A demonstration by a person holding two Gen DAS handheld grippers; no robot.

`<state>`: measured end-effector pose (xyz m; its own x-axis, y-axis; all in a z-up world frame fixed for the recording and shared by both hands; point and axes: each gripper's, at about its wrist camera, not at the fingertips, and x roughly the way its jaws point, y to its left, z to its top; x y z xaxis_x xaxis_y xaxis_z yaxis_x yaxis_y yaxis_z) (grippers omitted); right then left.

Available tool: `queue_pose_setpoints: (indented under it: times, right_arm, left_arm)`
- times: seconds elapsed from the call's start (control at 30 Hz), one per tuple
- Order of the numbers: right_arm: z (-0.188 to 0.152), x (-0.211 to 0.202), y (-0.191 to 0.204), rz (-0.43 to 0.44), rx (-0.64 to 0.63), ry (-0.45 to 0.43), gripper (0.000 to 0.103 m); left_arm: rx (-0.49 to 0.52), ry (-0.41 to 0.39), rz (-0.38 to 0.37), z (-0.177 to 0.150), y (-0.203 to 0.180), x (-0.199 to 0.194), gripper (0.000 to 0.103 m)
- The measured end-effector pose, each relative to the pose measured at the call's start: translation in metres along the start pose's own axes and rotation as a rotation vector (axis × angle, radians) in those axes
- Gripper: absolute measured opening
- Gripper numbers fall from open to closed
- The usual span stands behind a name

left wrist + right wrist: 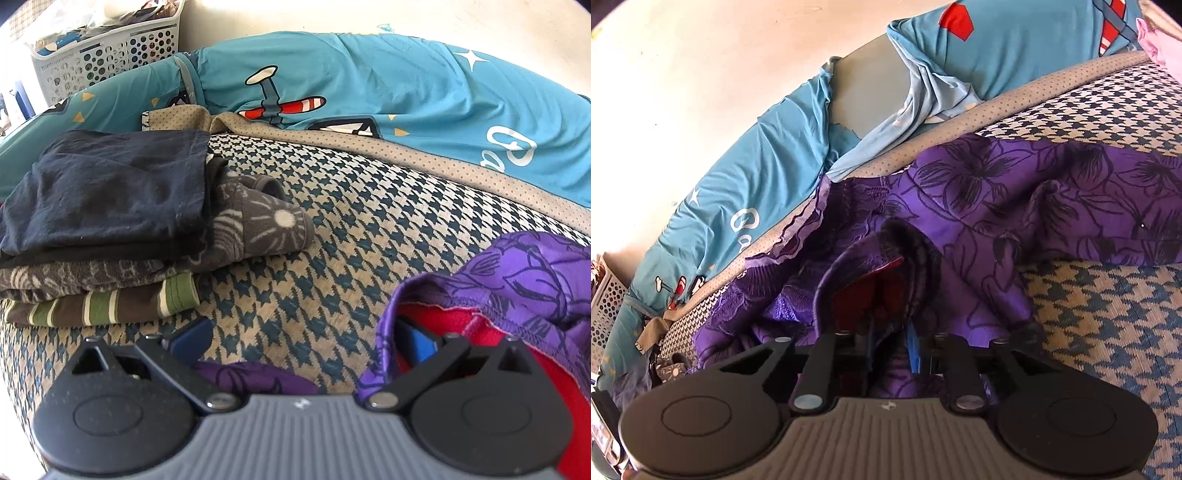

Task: Fold clothes

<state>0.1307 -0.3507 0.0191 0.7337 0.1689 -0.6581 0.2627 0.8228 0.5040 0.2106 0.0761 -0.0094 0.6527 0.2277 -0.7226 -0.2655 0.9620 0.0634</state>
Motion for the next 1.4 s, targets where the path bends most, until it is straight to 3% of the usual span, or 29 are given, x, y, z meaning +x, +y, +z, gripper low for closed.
queue_pose_setpoints:
  times: [0.47, 0.6, 0.8, 1.0, 1.27, 1.4]
  right_arm:
    - [-0.004, 0.019, 0.005, -0.021, 0.067, 0.008, 0.020]
    - [-0.006, 0.030, 0.005, 0.011, 0.114, 0.027, 0.020]
    - [-0.012, 0.040, 0.014, -0.059, 0.077, -0.008, 0.020]
    - [-0.016, 0.043, 0.018, -0.089, 0.048, -0.039, 0.005]
    - [-0.035, -0.003, 0.034, -0.200, -0.056, -0.174, 0.004]
    - [-0.061, -0.037, 0.038, -0.290, -0.098, -0.239, 0.004]
  left_arm:
    - [0.010, 0.000, -0.003, -0.003, -0.003, 0.000, 0.103]
    - [0.020, -0.006, -0.001, -0.004, -0.004, -0.001, 0.103]
    - [0.027, -0.011, -0.001, -0.007, -0.004, -0.003, 0.103]
    - [0.041, -0.029, 0.004, -0.010, -0.006, -0.004, 0.103]
    - [0.059, -0.078, 0.019, -0.015, 0.004, -0.017, 0.103]
    - [0.063, -0.089, 0.005, -0.021, 0.011, -0.027, 0.103]
